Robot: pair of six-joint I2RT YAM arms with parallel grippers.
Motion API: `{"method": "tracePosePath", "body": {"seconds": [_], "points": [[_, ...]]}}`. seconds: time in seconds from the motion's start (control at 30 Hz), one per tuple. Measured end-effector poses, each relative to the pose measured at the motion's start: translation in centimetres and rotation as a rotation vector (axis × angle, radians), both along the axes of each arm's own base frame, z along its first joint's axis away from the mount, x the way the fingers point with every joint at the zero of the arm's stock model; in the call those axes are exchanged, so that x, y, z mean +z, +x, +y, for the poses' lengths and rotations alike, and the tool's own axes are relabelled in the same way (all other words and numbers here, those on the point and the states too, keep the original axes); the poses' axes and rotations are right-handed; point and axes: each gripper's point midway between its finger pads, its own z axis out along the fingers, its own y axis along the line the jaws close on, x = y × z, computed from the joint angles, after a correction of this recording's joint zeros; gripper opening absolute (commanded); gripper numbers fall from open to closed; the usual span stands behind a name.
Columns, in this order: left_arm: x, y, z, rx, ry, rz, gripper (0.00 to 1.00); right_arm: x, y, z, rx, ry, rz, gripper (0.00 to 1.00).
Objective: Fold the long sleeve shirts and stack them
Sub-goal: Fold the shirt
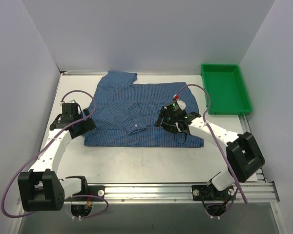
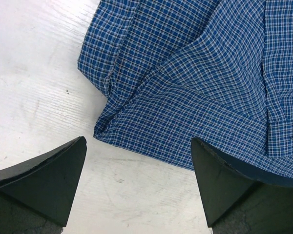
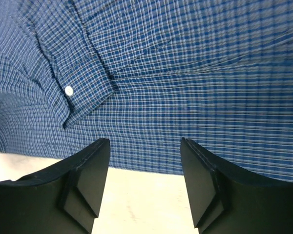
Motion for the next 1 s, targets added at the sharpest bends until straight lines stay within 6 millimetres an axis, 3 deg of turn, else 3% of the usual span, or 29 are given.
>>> {"method": "tracePosePath", "body": {"seconds": [0.13,0.3,0.63,1.0], "points": [[0.0,0.1,-0.2,-0.017,0.003,-0.003,0.97,-2.2,0.9,2.2,-0.059,0.04,0.057,0.65],[-0.2,0.2,-0.5,-0.026,-0.008,0.002,0.97,-3.0,2.8,4.4,-0.136,0.104,0.072,0.65],[-0.6,0.1,-0.8,-0.035,-0.03,0.017,0.97,-6.1,3.6,6.3,-0.213,0.164,0.129,0.6],[-0.7,0.1,-0.9,-0.037,-0.038,0.023,0.97,-6.5,4.0,9.4,-0.2,0.259,0.146,0.58]]}}
